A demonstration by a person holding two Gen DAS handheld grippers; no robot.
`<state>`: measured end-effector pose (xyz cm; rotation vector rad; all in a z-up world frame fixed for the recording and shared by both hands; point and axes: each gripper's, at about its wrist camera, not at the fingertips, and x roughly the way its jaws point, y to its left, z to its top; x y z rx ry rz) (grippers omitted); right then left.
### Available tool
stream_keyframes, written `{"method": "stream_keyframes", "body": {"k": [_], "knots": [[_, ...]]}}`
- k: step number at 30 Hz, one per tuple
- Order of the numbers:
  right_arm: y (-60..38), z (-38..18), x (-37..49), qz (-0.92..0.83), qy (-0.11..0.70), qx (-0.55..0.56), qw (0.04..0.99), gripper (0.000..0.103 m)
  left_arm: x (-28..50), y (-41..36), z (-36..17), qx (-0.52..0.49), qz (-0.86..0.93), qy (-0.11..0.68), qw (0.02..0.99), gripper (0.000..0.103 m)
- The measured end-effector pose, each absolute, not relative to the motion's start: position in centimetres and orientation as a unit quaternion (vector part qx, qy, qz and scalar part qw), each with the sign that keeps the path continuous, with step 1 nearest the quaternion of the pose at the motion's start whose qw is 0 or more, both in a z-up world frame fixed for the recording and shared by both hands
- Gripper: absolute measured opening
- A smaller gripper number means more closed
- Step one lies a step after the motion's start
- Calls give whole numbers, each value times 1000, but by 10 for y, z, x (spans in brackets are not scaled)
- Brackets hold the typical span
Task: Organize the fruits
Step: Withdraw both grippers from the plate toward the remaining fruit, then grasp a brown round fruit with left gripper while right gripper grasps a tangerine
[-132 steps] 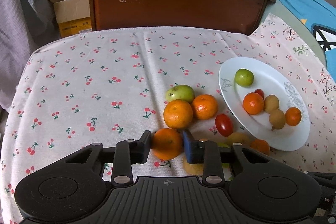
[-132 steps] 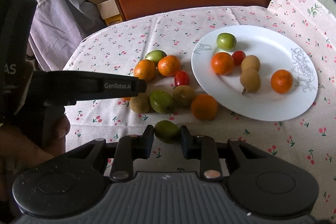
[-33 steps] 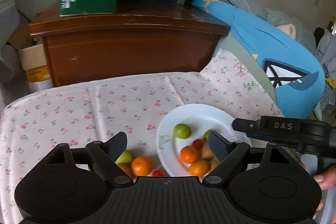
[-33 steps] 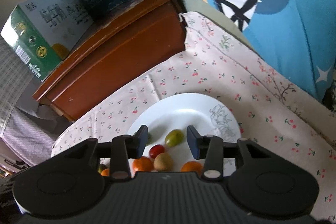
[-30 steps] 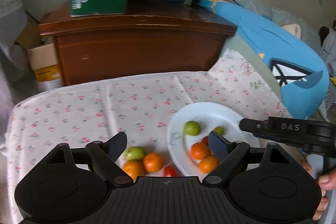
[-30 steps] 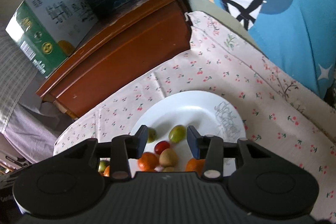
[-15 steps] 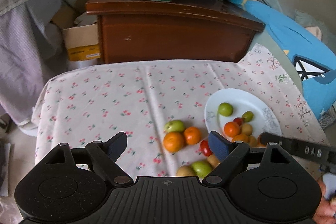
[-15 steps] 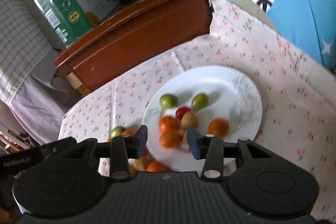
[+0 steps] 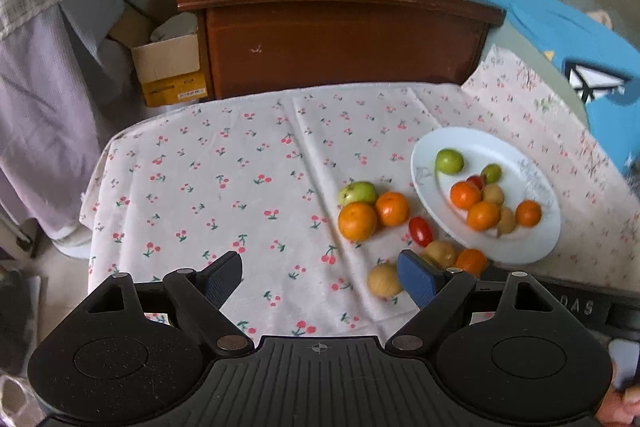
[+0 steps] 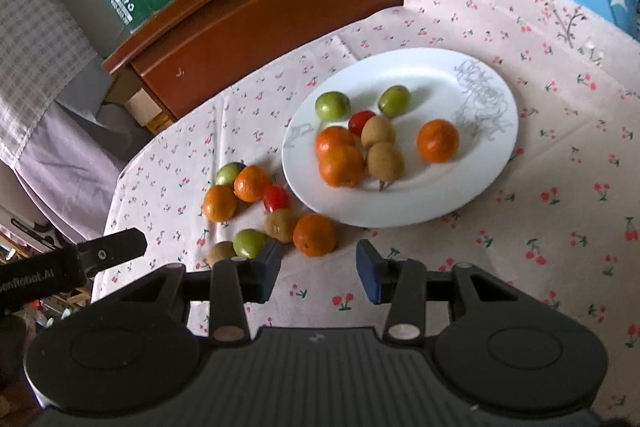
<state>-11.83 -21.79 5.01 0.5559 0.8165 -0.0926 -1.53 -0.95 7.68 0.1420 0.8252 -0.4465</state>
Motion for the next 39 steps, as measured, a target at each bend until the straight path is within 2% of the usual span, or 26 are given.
{"method": "stream_keyframes", "body": {"k": [14, 19, 39], "knots": [[-207, 33, -101, -49, 387, 247, 887, 42, -20, -16, 54, 108, -237, 409, 874, 86], [-204, 30, -97, -53, 386, 236, 890, 29, -23, -22, 46, 126, -248, 407, 870, 86], [-217, 36, -114, -55, 408, 262, 873, 28, -17, -44, 22, 154, -306, 362, 867, 83]]}}
